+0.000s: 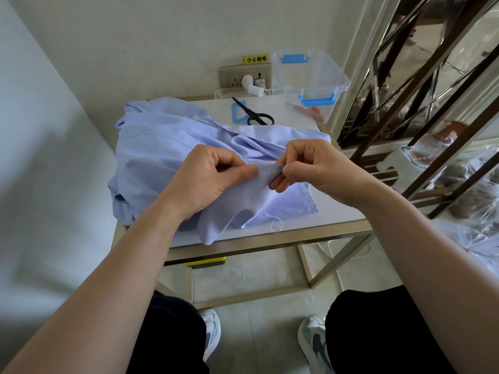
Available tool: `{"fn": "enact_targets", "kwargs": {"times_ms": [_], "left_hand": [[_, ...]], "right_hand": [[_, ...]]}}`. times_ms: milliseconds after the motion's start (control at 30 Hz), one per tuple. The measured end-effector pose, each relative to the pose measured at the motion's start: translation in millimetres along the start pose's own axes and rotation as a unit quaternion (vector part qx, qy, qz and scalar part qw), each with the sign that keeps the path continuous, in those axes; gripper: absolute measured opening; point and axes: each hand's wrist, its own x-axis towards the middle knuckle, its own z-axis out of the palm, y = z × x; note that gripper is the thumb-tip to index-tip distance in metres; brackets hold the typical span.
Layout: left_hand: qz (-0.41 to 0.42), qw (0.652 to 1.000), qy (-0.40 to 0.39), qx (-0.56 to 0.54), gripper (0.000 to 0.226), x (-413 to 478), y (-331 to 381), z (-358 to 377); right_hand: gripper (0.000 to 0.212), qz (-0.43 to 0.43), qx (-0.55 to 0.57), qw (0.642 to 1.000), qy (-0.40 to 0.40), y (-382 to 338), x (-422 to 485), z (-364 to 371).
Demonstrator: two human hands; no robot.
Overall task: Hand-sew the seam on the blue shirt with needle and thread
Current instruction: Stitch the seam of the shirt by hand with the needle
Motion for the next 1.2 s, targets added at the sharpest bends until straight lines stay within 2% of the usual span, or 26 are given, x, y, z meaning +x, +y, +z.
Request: {"fn": "enact_targets", "kwargs": {"times_ms": [367, 533, 700, 1200], "left_hand": [[0.03, 1.0, 0.008, 0.0, 0.02, 0.9, -1.8, 0.5], [0.043, 0.999, 0.016, -0.005, 0.01, 2.0, -2.1, 2.6], [0.052, 0.998, 0.022, 0.001, 0.01, 3.0, -0.7, 3.5], [0.053, 0.998, 0.025, 0.011, 0.007, 2.6, -1.3, 8.4]], "right_hand": [[0.02, -0.002, -0.016, 1.0, 0.0, -4.6, -3.9, 1.1], [0.018, 0.0, -0.032, 0.999, 0.007, -4.4, -4.6, 1.2], [0.03, -0.008, -0.029, 0.999, 0.011, -4.0, -3.7, 2.3], [0.018, -0.002, -0.079, 0.996, 0.048, 0.5, -2.5, 8.7]]}}
